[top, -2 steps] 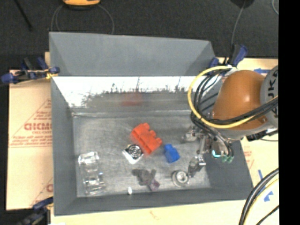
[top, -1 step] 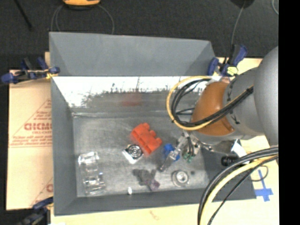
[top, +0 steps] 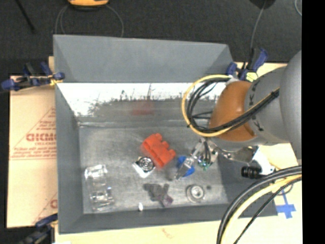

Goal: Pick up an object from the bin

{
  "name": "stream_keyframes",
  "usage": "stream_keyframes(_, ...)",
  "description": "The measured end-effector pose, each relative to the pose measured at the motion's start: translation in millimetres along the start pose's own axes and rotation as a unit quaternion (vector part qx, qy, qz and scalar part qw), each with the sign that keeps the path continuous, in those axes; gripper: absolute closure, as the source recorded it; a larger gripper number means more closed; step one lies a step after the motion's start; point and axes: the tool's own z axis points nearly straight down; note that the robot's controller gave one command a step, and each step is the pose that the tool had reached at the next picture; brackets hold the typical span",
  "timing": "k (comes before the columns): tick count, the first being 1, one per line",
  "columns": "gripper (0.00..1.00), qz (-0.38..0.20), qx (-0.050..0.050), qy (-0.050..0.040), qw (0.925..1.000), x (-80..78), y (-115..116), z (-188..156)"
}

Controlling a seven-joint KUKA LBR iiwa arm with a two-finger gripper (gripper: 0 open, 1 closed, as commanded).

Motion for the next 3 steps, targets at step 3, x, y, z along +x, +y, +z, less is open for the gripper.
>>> stream_keyframes(3,0.00,0.134,0.001,-0.0003,0.9909,3.6,-11.3,27.1)
